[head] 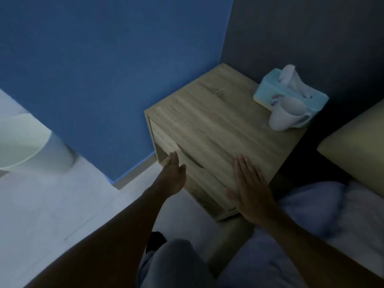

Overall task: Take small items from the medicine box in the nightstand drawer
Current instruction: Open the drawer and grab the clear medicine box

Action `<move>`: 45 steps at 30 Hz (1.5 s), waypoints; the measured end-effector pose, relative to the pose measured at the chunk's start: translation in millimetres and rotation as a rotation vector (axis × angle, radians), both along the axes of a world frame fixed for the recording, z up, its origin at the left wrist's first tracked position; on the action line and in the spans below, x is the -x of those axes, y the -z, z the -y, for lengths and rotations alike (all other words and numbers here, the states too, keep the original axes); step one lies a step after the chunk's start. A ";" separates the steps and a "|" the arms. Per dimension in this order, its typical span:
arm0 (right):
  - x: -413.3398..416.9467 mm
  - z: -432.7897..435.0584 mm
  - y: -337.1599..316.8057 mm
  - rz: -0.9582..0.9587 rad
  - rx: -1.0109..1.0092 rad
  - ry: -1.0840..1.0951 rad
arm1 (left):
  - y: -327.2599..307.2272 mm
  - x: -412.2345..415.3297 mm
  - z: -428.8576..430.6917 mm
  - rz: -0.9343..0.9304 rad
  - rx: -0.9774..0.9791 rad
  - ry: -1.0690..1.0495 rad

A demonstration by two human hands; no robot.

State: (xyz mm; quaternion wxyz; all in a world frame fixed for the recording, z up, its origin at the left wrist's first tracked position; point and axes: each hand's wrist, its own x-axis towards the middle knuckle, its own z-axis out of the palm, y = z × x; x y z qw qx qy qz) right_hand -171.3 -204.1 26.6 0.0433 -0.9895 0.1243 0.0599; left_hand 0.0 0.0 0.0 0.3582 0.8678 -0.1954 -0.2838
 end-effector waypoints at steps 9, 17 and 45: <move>-1.2 -2.2 6.8 0.097 0.099 0.006 | 23.8 3.2 43.2 -0.011 0.322 -0.265; -1.3 0.8 14.4 0.129 0.100 0.001 | 30.8 14.0 48.5 -0.094 0.463 -0.252; -5.4 11.0 17.6 0.033 0.004 0.002 | 28.6 38.4 -80.0 -0.172 0.384 -0.491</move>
